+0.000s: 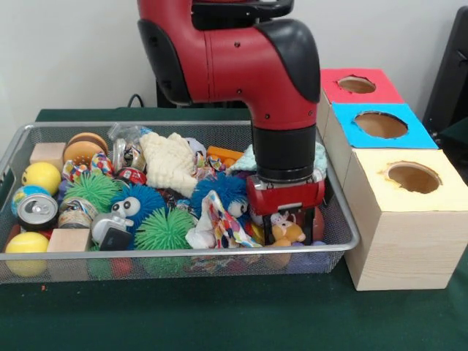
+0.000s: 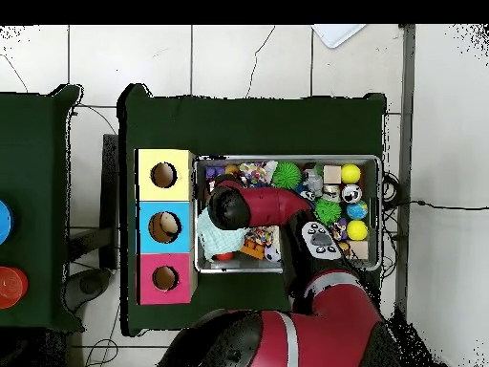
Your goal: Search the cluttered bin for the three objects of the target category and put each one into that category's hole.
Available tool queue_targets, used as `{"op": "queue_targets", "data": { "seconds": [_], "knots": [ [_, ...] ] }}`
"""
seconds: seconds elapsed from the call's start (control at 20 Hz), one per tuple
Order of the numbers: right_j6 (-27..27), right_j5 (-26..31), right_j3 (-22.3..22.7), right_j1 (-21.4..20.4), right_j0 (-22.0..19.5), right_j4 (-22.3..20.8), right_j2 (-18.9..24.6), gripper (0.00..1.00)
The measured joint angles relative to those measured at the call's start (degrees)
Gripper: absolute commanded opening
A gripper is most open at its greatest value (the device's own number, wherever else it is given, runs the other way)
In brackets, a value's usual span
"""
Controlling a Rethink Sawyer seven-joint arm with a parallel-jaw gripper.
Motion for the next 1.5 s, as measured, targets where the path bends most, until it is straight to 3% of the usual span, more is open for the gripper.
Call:
{"op": "queue_targets", "data": {
  "seconds": [0.15, 0.2, 0.85, 1.0, 1.3, 1.5],
  "knots": [
    [0.0, 0.6, -0.1, -0.2, 0.1, 0.0, 0.1, 1.0],
    [0.0, 1.9, -0.5, -0.3, 0.6, 0.0, -0.2, 0.0],
    [0.0, 7.0, -2.5, -1.6, 4.5, 0.3, -3.6, 0.0],
    [0.0, 11.0, -1.4, -4.5, 5.8, 1.5, -4.2, 0.0],
    [0.0, 25.7, 1.8, -13.0, 9.4, 5.8, -5.1, 0.0],
    [0.0, 29.1, 3.5, -16.8, 11.3, 7.9, -5.1, 0.0]
  ]
}}
